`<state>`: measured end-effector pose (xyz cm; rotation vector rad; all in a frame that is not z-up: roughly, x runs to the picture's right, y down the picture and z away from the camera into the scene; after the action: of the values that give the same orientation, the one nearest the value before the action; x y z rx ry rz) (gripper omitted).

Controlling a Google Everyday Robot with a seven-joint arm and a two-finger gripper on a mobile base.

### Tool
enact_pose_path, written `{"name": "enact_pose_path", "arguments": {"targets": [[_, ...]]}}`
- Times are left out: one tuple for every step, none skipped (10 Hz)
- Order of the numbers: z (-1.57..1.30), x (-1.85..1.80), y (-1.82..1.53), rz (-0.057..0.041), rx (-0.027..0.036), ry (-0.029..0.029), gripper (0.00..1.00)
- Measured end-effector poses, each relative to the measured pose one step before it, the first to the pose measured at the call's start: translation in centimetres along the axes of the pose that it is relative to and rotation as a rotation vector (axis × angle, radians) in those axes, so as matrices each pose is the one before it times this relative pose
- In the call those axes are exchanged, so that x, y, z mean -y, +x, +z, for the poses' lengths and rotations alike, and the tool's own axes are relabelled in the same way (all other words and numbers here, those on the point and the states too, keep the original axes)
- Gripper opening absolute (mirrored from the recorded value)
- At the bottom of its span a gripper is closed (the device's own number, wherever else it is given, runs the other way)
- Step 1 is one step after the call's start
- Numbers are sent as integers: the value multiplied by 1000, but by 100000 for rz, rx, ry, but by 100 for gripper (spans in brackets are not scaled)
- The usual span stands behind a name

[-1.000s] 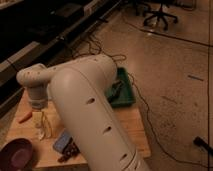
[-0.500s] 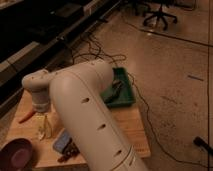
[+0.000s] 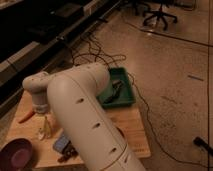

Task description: Place banana in paper cup

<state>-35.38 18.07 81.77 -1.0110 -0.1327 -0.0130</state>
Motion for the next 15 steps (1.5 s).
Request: {"name": "enact_pose_path", "arguments": {"targets": [[280, 12, -540, -1330, 43, -785, 57], [217, 51, -465, -1649, 311, -388, 48], [243, 24, -525, -2335, 673, -472, 39], [367, 95, -714, -2516, 229, -760, 26], [296, -28, -544, -1330, -126, -751, 16], [291, -62, -457, -783, -459, -883, 6], [177, 77, -54, 176, -528, -724, 1], [111, 22, -38, 247, -613, -639, 0], [9, 1, 107, 1958, -549, -397, 1], [-235, -118, 50, 2229, 193, 106, 4], [-848, -230, -122, 725, 1799, 898, 15], [-821, -231, -162, -284, 1425, 738, 25], [-628, -5, -104, 77, 299, 901, 33], [-797, -512, -990, -731, -295, 709, 46], [-225, -199, -371, 609, -867, 475, 57]]}}
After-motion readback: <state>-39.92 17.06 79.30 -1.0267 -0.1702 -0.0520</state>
